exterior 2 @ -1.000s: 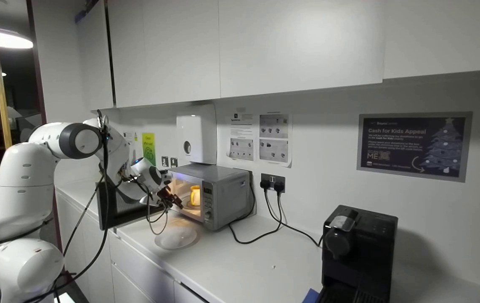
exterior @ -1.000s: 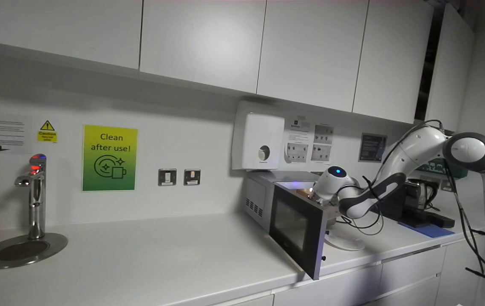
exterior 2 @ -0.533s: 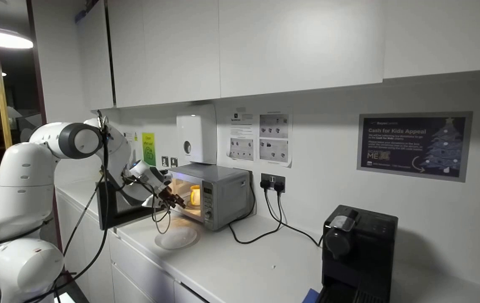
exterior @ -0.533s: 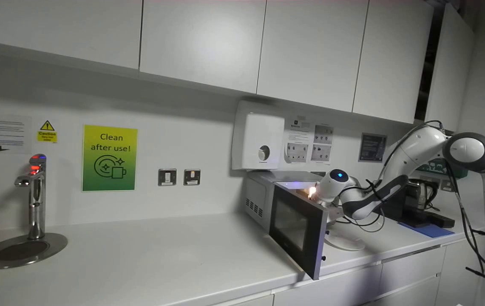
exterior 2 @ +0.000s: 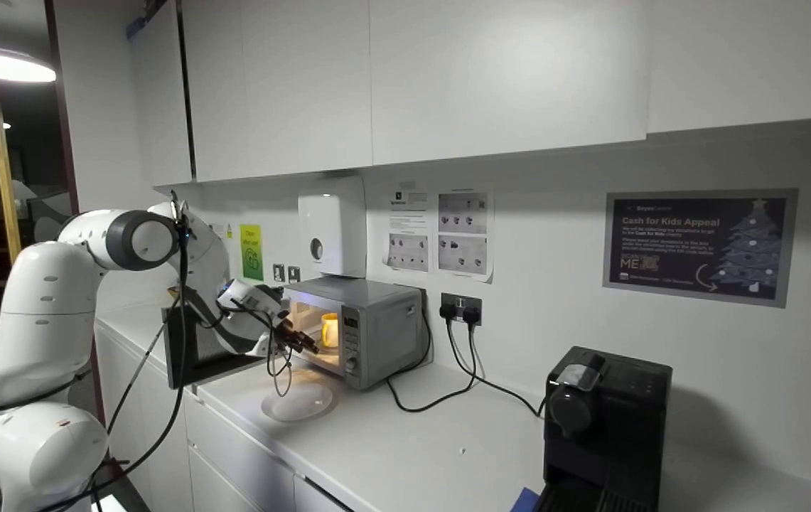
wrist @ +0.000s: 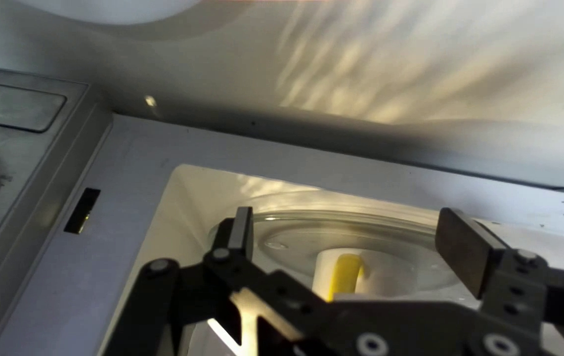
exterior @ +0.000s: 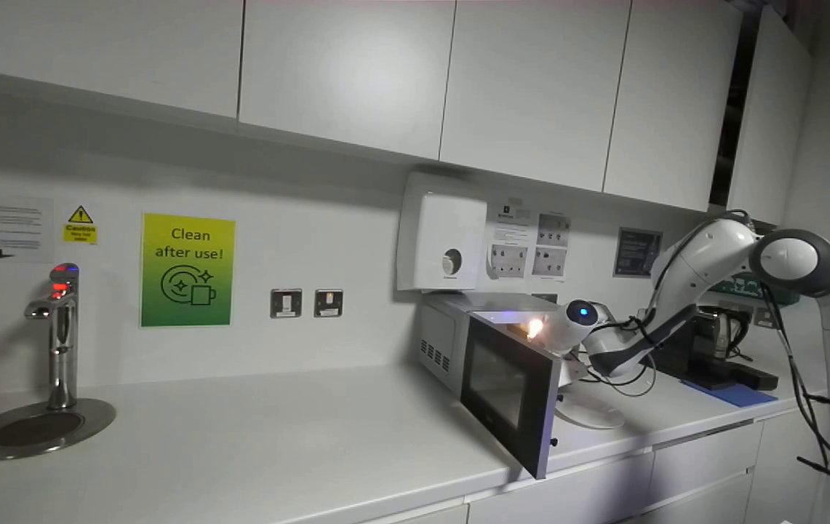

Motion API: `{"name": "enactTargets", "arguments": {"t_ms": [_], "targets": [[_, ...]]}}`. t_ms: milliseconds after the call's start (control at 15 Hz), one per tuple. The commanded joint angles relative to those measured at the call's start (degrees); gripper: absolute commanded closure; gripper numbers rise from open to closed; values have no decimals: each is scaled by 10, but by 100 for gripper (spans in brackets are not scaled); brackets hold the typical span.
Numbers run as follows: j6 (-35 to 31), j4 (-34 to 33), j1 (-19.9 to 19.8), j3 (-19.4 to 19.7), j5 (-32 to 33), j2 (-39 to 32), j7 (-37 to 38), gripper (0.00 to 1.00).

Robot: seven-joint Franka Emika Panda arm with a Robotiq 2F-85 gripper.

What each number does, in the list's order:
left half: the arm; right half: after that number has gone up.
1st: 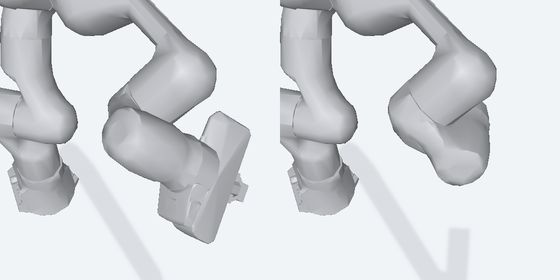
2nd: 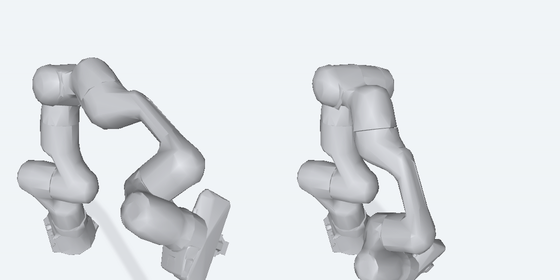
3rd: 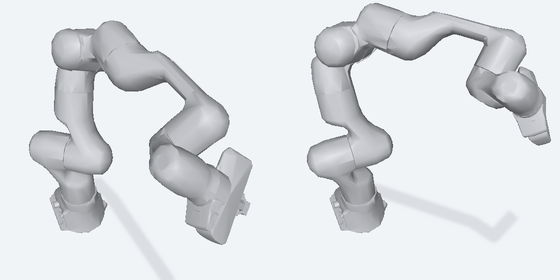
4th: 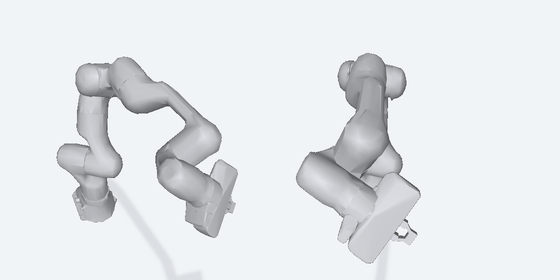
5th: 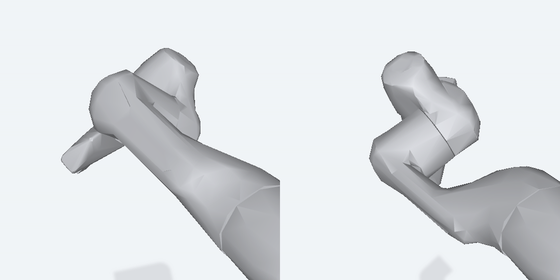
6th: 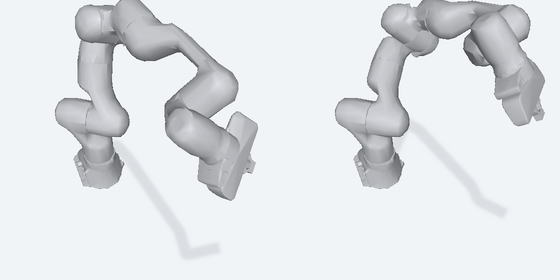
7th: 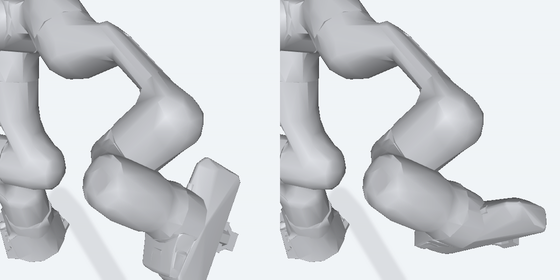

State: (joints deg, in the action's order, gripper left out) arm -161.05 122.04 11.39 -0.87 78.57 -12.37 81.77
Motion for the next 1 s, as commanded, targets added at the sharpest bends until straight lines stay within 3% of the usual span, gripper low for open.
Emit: {"name": "enactTargets", "arguments": {"t_ms": [0,467,933], "targets": [[-14,-43,3,10,90,-26,63,0],[-13,-104,-2,9,206,-71,164,0],[-15,-157,-5,5,259,-103,225,0]]}}
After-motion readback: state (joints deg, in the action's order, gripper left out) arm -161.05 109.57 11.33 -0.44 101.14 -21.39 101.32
